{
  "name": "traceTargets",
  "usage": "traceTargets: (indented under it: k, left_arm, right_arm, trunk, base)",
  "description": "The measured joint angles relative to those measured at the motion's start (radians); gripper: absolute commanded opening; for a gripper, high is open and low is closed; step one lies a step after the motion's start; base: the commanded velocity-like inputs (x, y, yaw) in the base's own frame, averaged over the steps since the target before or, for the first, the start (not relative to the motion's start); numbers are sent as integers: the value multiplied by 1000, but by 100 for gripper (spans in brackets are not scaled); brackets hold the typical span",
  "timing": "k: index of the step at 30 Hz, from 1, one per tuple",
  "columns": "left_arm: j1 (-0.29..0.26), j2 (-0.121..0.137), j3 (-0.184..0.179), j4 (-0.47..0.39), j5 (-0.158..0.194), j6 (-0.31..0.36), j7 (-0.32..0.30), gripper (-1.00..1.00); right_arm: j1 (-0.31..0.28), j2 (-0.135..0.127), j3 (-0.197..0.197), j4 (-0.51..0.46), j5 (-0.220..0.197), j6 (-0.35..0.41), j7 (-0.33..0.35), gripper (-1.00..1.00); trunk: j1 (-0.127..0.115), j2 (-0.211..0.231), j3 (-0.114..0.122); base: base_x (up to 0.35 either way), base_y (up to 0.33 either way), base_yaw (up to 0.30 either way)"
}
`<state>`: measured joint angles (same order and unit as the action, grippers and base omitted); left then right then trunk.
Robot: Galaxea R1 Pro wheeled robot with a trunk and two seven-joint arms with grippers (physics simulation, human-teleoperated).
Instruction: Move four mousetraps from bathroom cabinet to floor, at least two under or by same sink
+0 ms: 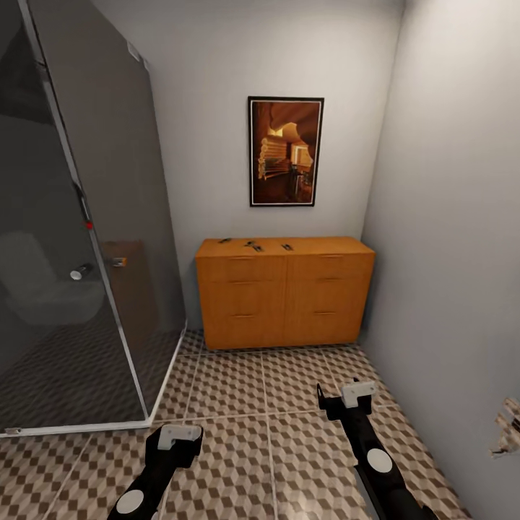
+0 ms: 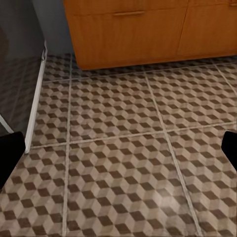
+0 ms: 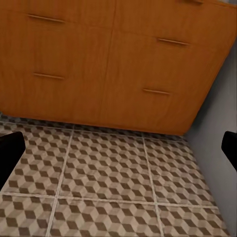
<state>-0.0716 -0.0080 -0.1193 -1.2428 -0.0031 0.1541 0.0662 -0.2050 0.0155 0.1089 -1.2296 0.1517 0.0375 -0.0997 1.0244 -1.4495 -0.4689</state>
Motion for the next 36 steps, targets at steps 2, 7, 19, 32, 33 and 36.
traceTargets:
  k: [2,7,19,32,33,36]
  left_arm:
    - [0,0,0,0,0,0,0,100]
    - [0,0,0,0,0,0,0,100]
    - [0,0,0,0,0,0,0,100]
    - [0,0,0,0,0,0,0,100]
    - [0,0,-1,0,0,0,0,100]
    - [0,0,-1,0,0,0,-1,100]
  right_arm:
    - [0,0,0,0,0,0,0,100]
    - [0,0,0,0,0,0,0,100]
    - [0,0,0,0,0,0,0,100]
    - [0,0,0,0,1,0,0,100]
    - [0,0,0,0,1,0,0,100]
    - [0,0,0,0,1,0,0,100]
  trunk:
    - [0,0,0]
    - [0,0,0]
    - [0,0,0]
    - [0,0,0]
    - [0,0,0]
    - [0,0,0]
  base:
    - [334,0,0]
    - [334,0,0]
    - [335,0,0]
    - [334,0,0]
    - [335,0,0]
    - [335,0,0]
